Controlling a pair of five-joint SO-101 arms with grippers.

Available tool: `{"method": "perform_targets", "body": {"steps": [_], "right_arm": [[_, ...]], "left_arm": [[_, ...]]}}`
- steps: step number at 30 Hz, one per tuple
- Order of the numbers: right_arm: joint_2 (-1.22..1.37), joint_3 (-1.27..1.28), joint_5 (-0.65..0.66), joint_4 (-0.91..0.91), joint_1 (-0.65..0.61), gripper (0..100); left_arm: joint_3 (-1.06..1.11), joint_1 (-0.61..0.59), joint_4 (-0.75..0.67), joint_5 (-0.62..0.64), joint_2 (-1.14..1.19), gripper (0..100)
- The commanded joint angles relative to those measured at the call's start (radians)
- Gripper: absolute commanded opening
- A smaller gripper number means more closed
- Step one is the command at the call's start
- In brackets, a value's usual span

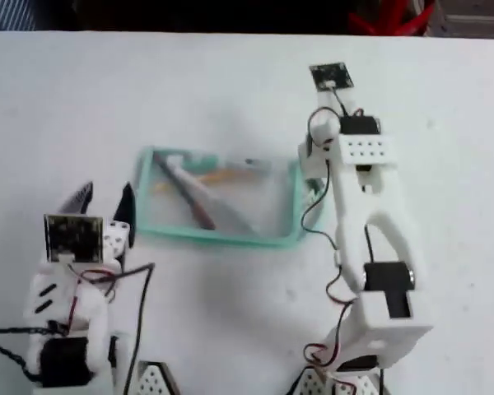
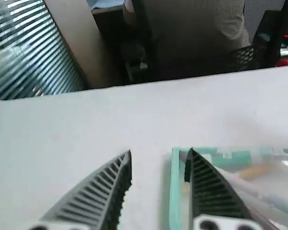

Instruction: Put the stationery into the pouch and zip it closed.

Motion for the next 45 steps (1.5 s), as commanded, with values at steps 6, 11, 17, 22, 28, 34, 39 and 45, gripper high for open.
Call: {"method": "perform_targets", "body": {"steps": [6, 11, 17, 22, 28, 34, 39, 45], "right_arm": [[0.171, -0.048, 0.064, -0.064, 0.005, 31.9], [0.239, -0.058, 0.064, -0.143, -0.007, 28.0], [0.271, -0.098, 0.107, -0.183, 0.054, 3.3], [0.28, -0.152, 0.114, -0.186, 0.145, 2.1], [0.28, -0.229, 0.115, -0.183, 0.245, 1.8], [0.28, -0.242, 0.115, -0.105, 0.266, 1.9], [0.259, -0.253, 0.213, 0.067, 0.193, 20.0], [0.025, -0.308, 0.249, 0.243, 0.22, 32.9]], "left_arm": [[0.094, -0.025, -0.015, 0.081, 0.002, 18], [0.095, -0.025, -0.015, 0.087, 0.002, 18], [0.097, -0.025, -0.012, 0.087, 0.002, 18], [0.126, -0.025, -0.037, 0.086, 0.002, 18], [0.147, -0.025, -0.066, 0.086, 0.002, 18], [0.147, -0.025, -0.066, 0.087, 0.002, 19], [0.084, -0.024, -0.058, 0.089, 0.002, 19], [-0.034, 0.094, 0.026, 0.078, 0.002, 29]]}}
